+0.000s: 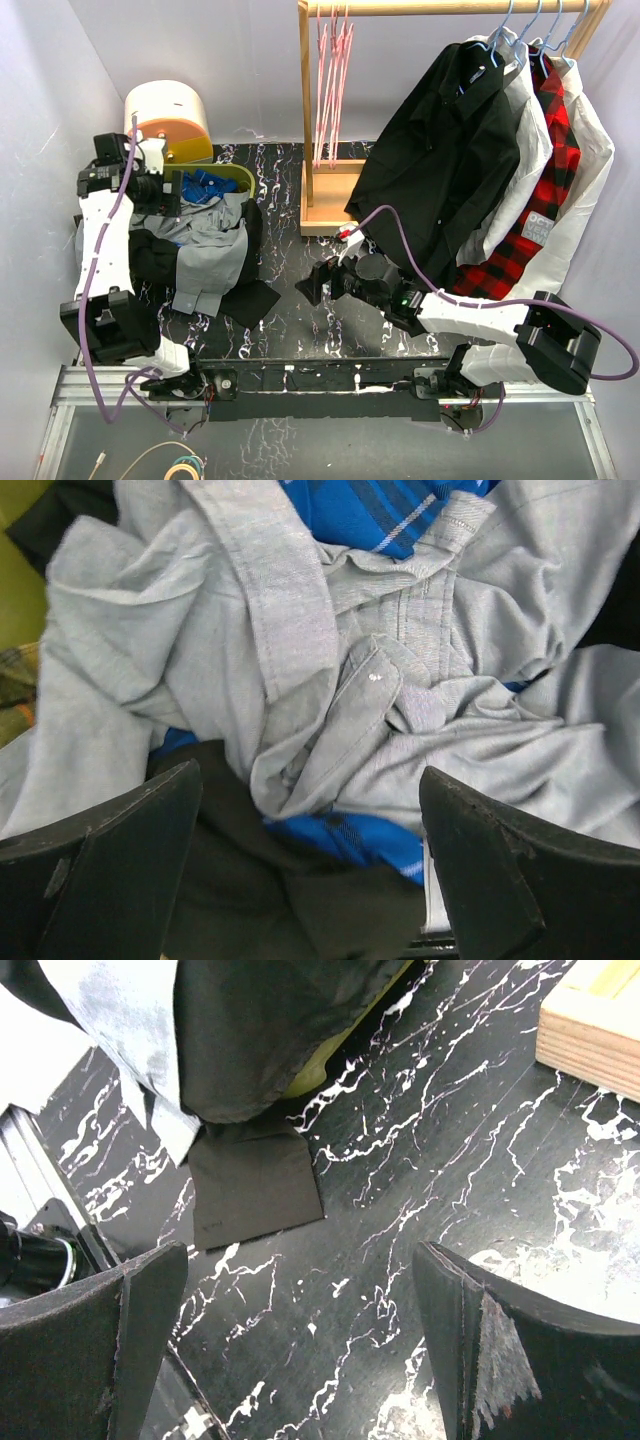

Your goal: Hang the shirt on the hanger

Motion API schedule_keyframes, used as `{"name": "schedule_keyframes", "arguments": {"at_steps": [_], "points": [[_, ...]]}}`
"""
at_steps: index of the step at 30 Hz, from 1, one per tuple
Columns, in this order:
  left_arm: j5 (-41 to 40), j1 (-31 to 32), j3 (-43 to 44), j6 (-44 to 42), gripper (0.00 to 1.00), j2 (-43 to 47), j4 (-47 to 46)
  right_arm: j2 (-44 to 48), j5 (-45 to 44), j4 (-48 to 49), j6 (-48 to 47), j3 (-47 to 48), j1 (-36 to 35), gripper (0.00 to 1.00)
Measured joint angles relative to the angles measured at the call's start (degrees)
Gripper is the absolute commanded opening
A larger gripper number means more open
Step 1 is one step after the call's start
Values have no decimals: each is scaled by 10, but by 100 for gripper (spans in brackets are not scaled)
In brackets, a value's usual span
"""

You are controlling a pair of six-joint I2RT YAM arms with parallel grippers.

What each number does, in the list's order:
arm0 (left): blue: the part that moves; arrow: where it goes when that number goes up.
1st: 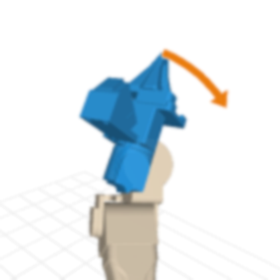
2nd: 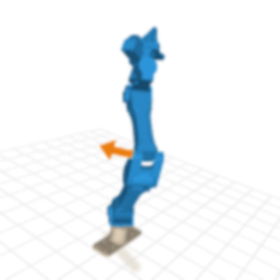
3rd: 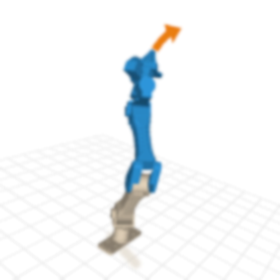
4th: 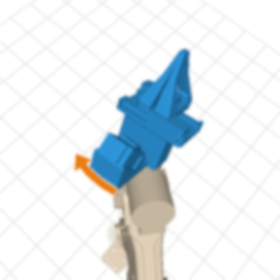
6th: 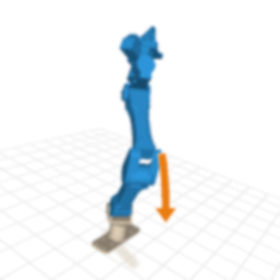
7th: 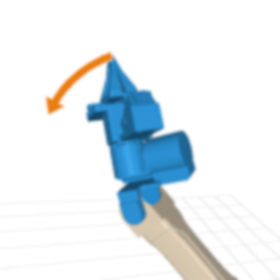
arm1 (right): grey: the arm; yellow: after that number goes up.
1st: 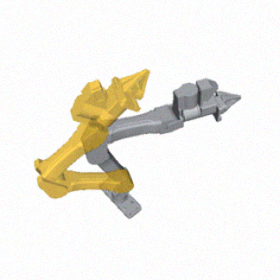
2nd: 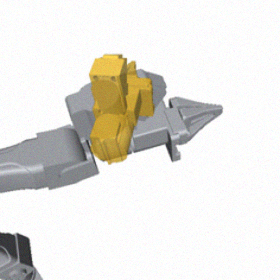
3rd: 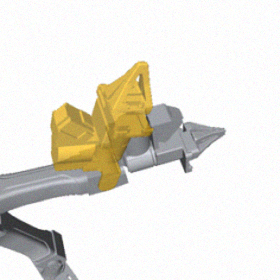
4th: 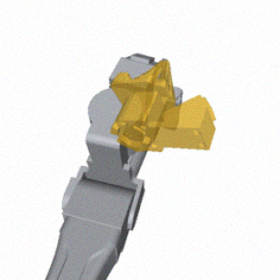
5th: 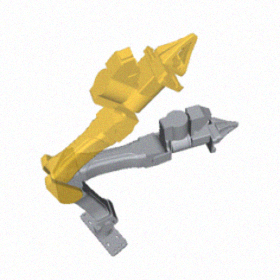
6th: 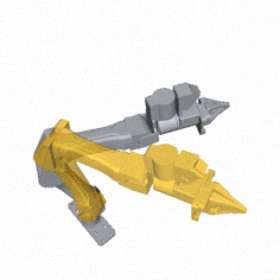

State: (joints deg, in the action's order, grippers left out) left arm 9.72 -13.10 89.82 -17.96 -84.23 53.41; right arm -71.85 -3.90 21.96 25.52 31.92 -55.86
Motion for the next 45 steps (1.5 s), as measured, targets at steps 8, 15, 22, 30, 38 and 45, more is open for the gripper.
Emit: {"name": "schedule_keyframes", "arguments": {"at_steps": [8, 15, 22, 30, 38, 45], "points": [[-64, 37, -118, -7, 74, -19, -103, 1, -22, 22, 30, -20, 0, 98], [-116, 42, -160, -3, 18, -19, -183, 8, -50, 19, 33, -29, 0, 98], [-140, 44, -167, -4, 0, -18, -220, 10, -61, 18, 33, -29, 0, 98], [-106, 44, -38, -7, 0, 30, -162, 1, -50, 21, 29, -26, 0, 98], [-27, 44, 117, -42, 0, 149, -108, -45, 23, 14, 18, 76, 1, 98], [137, 43, 128, -109, 0, 275, -45, -46, 59, 70, 16, 182, 0, 98]]}}
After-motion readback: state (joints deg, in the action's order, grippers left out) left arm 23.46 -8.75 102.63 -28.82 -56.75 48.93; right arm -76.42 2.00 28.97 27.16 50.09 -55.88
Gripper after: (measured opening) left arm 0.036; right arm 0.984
